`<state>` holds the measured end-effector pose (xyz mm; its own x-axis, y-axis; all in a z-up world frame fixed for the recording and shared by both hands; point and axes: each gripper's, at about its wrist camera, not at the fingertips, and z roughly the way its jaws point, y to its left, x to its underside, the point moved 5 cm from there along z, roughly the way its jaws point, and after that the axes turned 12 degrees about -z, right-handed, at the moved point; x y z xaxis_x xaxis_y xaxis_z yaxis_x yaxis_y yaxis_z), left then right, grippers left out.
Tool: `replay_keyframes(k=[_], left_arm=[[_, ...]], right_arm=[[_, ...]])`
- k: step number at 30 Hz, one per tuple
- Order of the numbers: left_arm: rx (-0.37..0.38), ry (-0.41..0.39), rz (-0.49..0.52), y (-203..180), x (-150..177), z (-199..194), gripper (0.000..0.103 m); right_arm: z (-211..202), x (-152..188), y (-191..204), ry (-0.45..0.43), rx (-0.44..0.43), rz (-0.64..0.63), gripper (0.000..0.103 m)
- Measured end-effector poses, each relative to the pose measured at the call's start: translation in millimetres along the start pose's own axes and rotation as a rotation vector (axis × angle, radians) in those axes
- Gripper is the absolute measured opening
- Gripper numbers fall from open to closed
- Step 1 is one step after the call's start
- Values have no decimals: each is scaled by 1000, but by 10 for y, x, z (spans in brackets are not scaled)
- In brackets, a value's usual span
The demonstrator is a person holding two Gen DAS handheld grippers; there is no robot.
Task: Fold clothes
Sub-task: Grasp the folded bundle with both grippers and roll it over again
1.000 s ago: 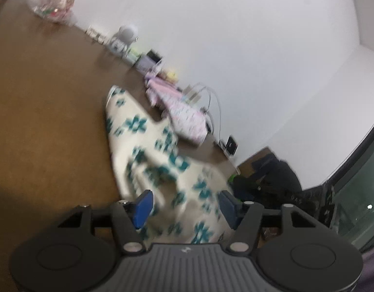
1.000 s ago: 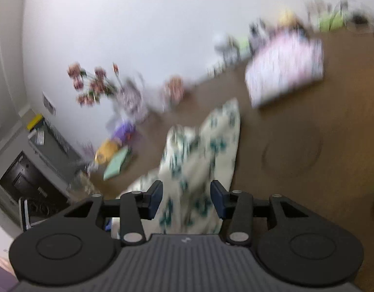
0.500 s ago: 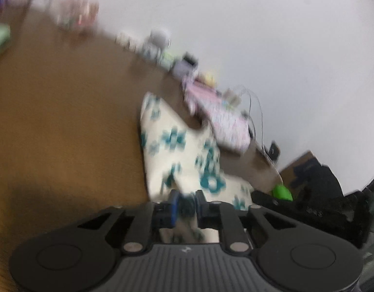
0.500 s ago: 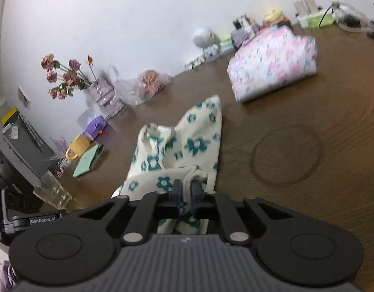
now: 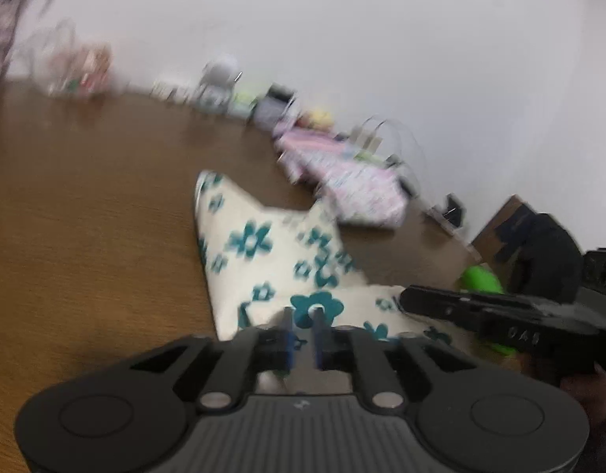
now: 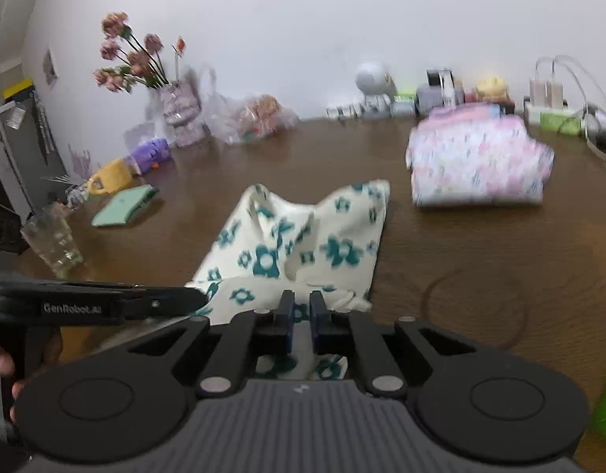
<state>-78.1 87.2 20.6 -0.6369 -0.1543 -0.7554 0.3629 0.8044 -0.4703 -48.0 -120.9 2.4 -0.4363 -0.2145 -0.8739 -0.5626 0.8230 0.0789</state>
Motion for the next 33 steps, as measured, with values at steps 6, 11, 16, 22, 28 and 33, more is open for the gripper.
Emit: replay_keyframes(k=[6,11,16,22,28,33], left_arm=[[24,4,115,-28,71,-155,53],[91,5,351,-241,323,-262,75],[140,-3,476,-387,486,-266,77],[150,-8,662,-502,731,-215,82],[150,-16,916,-603,983,-218,82],[182,10,1058,-654,1158,-184,82]], right_arm=[[-498,176,302,-62,-213,-371,90],[-348,456,474,23,-228,-525,81],[-178,539,524,66,-242,-577,43],[-221,444,331,63,-398,-345,20],[-360,352,227,99,-608,-192,19],[-505,291,279,170,-801,-190,19]])
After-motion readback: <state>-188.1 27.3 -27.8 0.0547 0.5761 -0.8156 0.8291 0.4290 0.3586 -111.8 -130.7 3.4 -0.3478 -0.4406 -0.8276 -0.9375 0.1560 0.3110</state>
